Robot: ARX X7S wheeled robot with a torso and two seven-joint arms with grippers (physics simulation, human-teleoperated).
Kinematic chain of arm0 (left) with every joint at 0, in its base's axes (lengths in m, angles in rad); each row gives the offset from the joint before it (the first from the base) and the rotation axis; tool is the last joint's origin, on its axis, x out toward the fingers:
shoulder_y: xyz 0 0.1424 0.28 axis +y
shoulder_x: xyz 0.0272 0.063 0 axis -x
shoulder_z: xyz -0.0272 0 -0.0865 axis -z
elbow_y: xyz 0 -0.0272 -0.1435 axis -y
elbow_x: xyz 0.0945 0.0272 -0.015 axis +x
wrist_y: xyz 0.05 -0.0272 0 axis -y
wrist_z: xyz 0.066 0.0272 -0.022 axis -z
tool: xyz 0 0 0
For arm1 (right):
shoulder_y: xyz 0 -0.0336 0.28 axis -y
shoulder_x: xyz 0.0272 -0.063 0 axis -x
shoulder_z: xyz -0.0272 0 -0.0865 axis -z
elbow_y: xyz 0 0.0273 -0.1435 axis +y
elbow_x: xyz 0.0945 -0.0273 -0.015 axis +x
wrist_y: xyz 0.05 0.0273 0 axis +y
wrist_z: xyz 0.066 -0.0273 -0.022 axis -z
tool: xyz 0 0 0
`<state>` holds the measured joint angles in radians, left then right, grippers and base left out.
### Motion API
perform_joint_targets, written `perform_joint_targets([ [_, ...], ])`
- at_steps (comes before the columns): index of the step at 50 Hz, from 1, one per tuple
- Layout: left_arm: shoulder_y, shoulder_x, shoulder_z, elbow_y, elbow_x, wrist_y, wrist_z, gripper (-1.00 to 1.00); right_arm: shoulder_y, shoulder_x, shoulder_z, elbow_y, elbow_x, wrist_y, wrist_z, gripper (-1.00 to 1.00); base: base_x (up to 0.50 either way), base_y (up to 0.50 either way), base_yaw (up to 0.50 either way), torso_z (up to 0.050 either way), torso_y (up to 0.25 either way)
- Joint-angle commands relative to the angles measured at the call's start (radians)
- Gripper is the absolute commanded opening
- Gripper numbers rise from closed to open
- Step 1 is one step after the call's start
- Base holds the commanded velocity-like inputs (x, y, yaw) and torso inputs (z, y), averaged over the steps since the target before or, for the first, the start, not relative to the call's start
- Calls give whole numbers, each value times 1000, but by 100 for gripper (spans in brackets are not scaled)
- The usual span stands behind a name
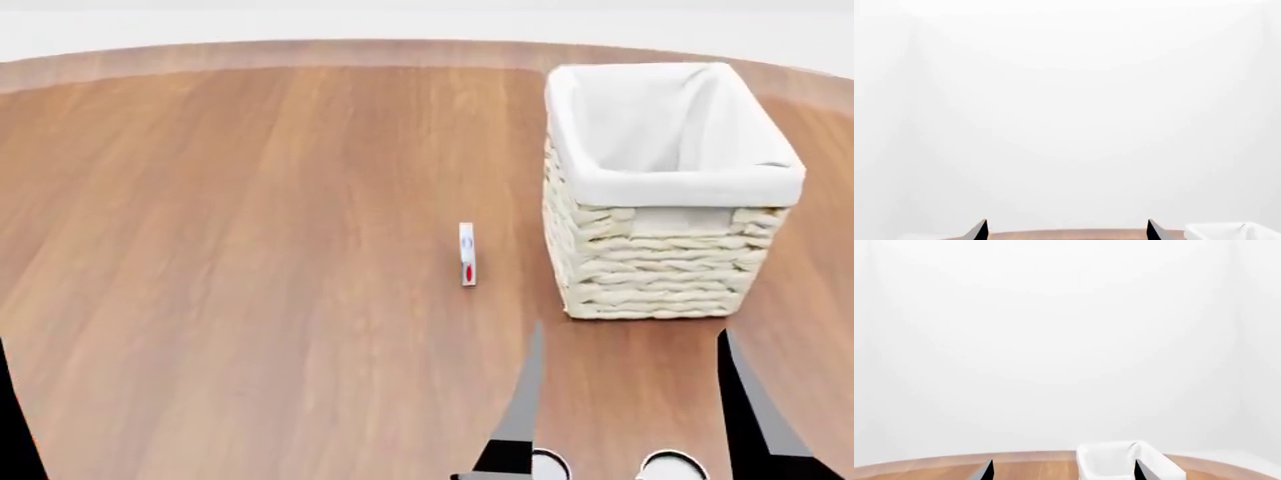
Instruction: Pick up the ketchup, and put it in the basket.
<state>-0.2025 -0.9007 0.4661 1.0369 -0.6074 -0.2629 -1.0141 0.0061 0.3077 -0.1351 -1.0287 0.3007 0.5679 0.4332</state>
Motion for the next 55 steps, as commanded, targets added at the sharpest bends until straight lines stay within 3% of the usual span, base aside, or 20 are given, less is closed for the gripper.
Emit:
perform_joint_targets([
  [1, -25, -28, 42, 0, -7, 20, -31, 100, 9, 23, -15, -7, 15, 8, 30, 100, 500, 0, 0, 0, 0],
  [37, -78, -70, 128, -9, -14, 65, -80, 100, 32, 98, -52, -2, 81, -1, 131, 100, 500, 0, 0, 0, 1],
  [46, -82, -72, 138, -16, -12, 77, -81, 100, 16, 85, -22, 14, 147, -59, 124, 100, 99, -5, 0, 0, 1],
  [55, -84, -78, 143, -21, -13, 86, -84, 100, 18, 104, -35, 6, 154, -69, 126, 100, 0, -461, 0, 0, 0],
])
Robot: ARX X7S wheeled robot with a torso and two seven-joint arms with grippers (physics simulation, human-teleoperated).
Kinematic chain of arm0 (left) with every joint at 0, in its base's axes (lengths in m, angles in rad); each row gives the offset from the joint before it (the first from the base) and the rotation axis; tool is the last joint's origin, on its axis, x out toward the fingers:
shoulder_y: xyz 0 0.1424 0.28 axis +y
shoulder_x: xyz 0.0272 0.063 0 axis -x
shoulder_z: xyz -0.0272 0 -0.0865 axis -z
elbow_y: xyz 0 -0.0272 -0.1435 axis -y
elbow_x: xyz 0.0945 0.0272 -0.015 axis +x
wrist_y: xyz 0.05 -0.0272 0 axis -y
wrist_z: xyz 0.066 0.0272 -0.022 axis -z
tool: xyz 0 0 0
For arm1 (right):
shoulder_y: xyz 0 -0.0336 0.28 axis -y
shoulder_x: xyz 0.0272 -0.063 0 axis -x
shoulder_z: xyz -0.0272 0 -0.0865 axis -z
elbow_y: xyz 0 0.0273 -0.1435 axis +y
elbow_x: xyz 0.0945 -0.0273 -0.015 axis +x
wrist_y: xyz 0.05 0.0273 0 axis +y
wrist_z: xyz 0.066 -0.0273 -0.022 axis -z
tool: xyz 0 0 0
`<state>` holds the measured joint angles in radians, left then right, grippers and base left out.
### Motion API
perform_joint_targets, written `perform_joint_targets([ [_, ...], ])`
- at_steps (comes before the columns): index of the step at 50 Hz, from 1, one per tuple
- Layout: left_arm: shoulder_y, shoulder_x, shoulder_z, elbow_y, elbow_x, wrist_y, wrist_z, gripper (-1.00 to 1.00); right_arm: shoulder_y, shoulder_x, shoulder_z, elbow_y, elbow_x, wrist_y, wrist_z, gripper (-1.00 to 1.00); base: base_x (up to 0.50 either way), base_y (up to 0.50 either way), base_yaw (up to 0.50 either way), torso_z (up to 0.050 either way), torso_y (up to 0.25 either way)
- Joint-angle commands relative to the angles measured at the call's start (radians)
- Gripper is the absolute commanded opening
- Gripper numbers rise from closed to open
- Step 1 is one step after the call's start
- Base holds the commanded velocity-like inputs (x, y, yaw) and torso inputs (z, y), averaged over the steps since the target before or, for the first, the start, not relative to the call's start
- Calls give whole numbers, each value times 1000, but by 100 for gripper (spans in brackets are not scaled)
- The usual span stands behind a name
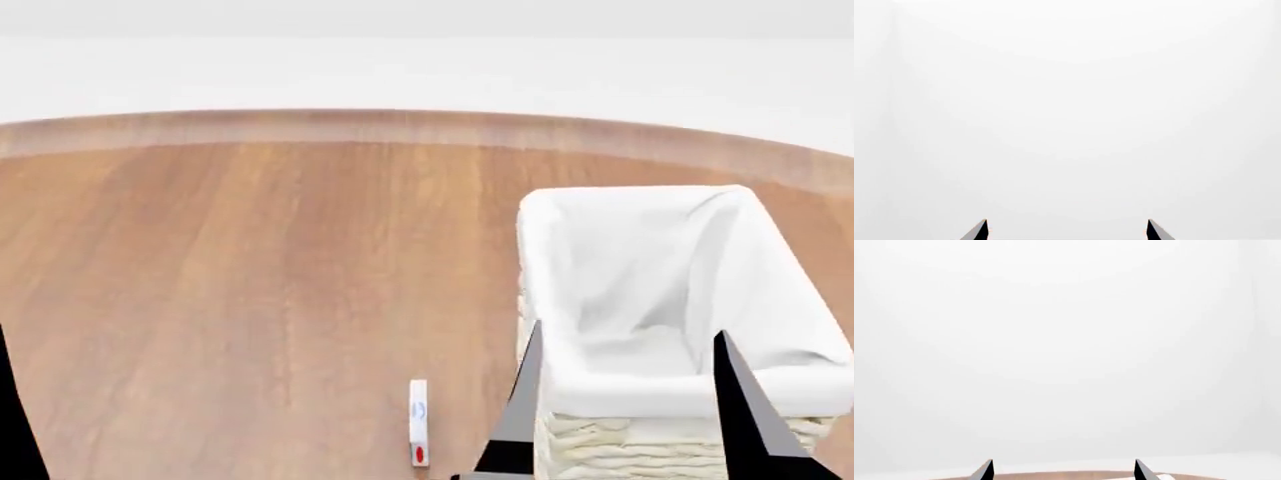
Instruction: Pick up the ketchup, and put it in the basket.
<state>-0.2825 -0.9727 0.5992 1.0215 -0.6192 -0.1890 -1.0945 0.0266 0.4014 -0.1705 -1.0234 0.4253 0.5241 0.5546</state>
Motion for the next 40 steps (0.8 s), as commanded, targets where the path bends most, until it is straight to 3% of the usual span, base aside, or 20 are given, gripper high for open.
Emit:
perform_joint_targets([
  [1, -4, -7, 11, -4, -1, 12, -5, 100, -1, 12, -1, -1, 32, -23, 7, 100, 0, -500, 0, 0, 0],
  [5, -6, -8, 13, -5, -2, 14, -6, 100, 0, 17, -4, -1, 36, -26, 13, 100, 0, -500, 0, 0, 0],
  [23, -16, -18, 33, 1, -14, 30, -12, 100, 14, 47, -20, 0, 51, -18, 44, 100, 44, -59, 0, 0, 0],
  [24, 3, -20, 30, -1, 7, 87, 14, 100, 14, 48, -22, 0, 51, -17, 46, 100, 43, -55, 0, 21, 0],
  [40, -6, -33, 31, -7, -34, 94, 4, 100, 22, 68, -45, 6, 56, -30, 65, 100, 44, -57, 0, 50, 0],
])
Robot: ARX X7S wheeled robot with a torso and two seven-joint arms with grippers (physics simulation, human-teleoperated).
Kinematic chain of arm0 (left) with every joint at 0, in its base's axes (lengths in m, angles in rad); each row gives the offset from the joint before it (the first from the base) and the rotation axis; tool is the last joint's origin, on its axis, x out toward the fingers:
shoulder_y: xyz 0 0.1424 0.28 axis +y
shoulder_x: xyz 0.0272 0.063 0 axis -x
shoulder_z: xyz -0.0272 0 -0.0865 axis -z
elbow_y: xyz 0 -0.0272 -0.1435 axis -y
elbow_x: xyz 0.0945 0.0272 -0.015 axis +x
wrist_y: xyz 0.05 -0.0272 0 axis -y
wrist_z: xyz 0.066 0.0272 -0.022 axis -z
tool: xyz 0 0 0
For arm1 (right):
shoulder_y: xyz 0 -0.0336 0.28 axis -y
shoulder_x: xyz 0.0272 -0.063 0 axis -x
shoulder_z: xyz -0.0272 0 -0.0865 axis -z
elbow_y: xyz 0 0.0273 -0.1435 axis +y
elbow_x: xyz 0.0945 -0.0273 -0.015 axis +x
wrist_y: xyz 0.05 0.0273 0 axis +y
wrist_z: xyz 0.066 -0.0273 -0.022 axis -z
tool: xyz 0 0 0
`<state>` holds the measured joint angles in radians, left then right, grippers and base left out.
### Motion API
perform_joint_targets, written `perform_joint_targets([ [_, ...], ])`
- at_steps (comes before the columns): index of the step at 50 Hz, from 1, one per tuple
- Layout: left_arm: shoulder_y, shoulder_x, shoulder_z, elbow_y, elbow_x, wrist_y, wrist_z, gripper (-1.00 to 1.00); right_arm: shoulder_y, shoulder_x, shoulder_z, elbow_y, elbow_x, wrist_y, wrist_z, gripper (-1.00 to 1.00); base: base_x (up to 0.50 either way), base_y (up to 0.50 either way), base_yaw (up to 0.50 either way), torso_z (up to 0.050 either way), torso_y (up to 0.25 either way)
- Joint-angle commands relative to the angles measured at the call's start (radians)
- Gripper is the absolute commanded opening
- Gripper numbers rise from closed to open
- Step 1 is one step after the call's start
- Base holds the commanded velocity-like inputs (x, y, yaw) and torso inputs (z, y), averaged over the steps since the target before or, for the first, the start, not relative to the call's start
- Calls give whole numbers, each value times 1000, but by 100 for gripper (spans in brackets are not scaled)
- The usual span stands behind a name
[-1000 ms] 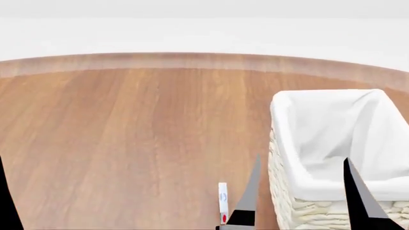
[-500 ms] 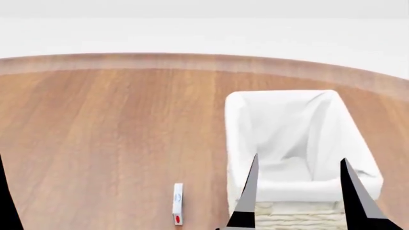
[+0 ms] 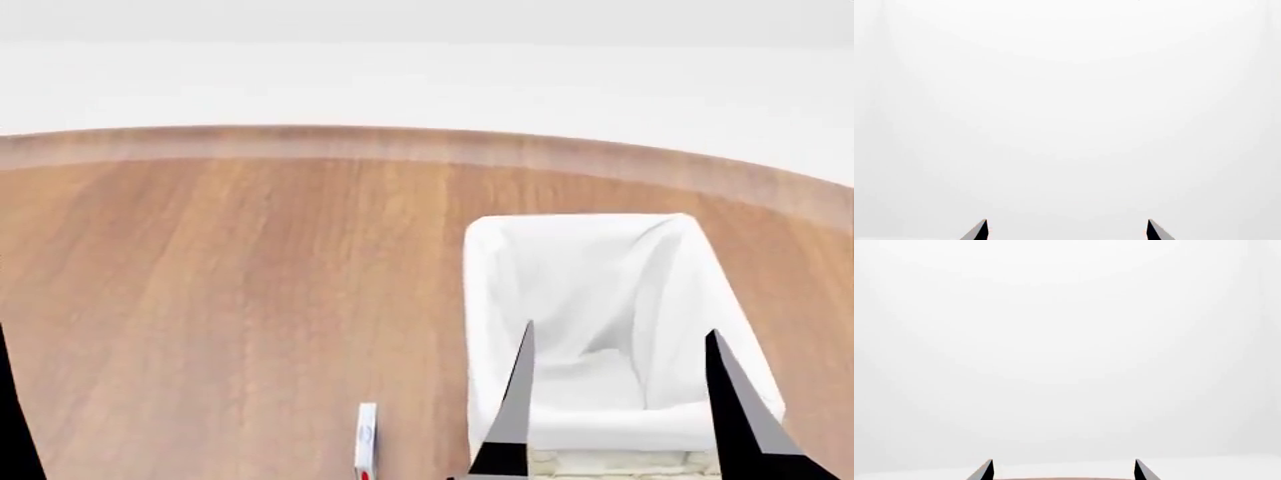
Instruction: Pick up the ketchup, and put it in the basket.
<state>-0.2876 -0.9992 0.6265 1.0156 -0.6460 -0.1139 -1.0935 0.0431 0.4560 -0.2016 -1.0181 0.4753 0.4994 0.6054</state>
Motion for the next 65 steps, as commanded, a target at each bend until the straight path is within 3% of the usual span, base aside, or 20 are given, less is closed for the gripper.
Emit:
perform_joint_targets([
  [1, 1, -6, 6, -2, -5, 21, 4, 100, 6, 15, -15, 0, 7, -5, 16, 100, 43, -58, 0, 50, 0],
  [34, -28, -15, 48, 11, 17, 3, -2, 100, 32, 63, -54, -6, 26, -15, 71, 100, 16, -4, 0, 50, -6],
  [52, -59, -19, 84, 10, 16, -19, 4, 100, 43, 91, -71, -8, 43, -29, 101, 100, 0, 0, 0, 45, -166],
  [65, -37, -37, 67, -7, 9, 45, -22, 100, 48, 109, -83, -3, 51, -45, 119, 100, 0, 0, 0, 44, -165],
])
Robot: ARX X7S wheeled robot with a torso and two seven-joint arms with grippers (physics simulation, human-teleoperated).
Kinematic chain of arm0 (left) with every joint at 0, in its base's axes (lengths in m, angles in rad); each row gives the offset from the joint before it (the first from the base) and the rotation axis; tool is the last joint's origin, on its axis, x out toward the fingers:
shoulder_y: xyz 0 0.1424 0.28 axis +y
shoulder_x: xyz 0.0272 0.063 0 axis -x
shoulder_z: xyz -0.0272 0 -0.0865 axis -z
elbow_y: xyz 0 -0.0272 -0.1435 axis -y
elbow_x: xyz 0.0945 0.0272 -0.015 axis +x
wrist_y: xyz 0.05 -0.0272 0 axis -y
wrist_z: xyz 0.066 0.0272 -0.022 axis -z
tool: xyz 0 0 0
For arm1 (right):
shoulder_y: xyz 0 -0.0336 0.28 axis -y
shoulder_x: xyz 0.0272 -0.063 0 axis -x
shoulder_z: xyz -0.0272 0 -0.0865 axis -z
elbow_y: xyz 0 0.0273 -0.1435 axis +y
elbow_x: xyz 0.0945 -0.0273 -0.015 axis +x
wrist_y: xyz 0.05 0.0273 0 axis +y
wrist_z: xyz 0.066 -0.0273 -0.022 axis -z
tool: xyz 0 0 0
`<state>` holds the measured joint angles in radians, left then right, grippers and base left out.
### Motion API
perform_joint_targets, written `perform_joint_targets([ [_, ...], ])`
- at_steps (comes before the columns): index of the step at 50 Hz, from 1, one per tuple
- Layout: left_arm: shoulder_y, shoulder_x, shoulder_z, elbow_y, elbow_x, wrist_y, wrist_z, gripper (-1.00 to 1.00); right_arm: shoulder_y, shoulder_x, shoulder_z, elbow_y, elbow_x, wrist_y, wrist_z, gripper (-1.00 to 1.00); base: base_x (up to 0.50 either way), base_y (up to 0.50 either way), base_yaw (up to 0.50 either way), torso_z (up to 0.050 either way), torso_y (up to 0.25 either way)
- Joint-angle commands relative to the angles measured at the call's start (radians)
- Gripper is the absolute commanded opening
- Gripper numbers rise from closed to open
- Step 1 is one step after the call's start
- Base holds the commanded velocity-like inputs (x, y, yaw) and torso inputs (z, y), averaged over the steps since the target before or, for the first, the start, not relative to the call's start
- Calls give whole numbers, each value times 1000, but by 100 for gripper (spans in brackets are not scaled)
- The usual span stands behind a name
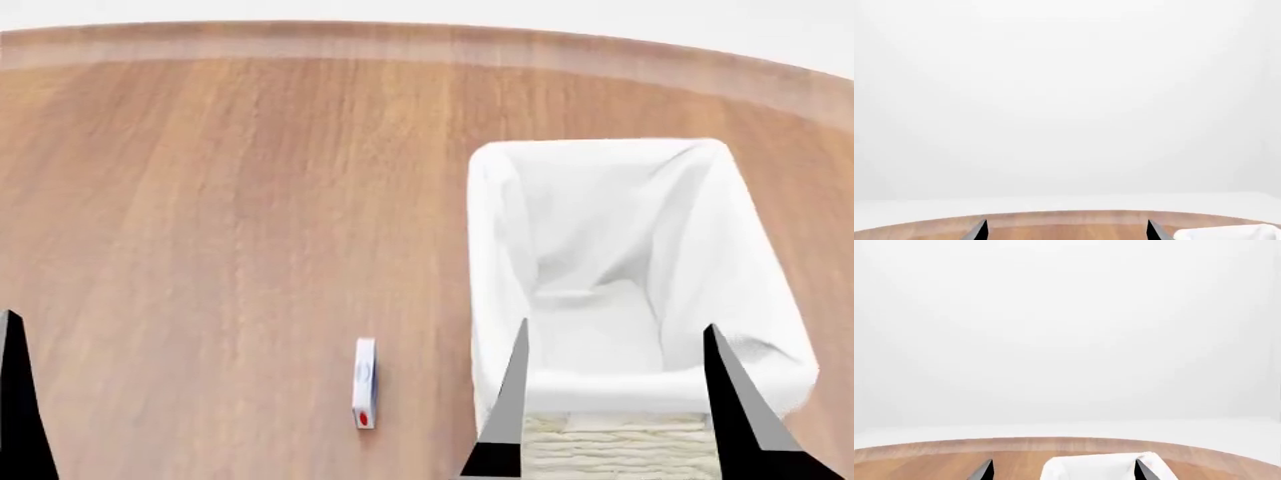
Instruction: Pick up the ketchup, and put it in the basket.
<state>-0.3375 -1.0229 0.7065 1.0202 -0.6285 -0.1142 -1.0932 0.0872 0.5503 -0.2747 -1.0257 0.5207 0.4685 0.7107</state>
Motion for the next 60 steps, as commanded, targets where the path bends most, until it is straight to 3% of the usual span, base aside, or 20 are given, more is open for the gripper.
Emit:
perform_joint_targets([
  [1, 28, -14, -28, -22, -4, 87, -33, 100, 3, 15, -11, 6, 6, -16, 14, 100, 0, 0, 0, 5, 0],
  [7, 84, -82, -94, -60, -57, 216, -65, 100, 8, 16, -28, 17, 0, -21, 15, 100, 0, 0, 0, 0, 0],
  [18, 161, -180, -156, -121, -117, 310, -132, 100, 6, 18, -38, 42, -4, -40, 8, 100, 0, 0, 0, 0, 0],
  [28, 262, -163, -215, -205, -128, 426, -284, 100, 10, 26, -40, 30, 1, -35, 21, 100, 0, 0, 0, 0, 0],
  [41, 518, -216, -357, -363, -122, 737, -402, 100, 11, 33, -45, 37, 3, -44, 27, 100, 0, 0, 0, 0, 0],
  [48, 731, -278, -483, -446, -132, 924, -462, 100, 14, 35, -52, 39, 1, -45, 29, 100, 0, 0, 0, 0, 0],
  [54, 965, -260, -683, -488, -155, 1020, -462, 100, 18, 36, -59, 39, 0, -44, 33, 100, 0, 0, 0, 0, 0],
  [60, 1071, -209, -795, -495, -183, 1041, -440, 100, 21, 38, -63, 36, 3, -40, 40, 100, 0, 0, 0, 0, 0],
])
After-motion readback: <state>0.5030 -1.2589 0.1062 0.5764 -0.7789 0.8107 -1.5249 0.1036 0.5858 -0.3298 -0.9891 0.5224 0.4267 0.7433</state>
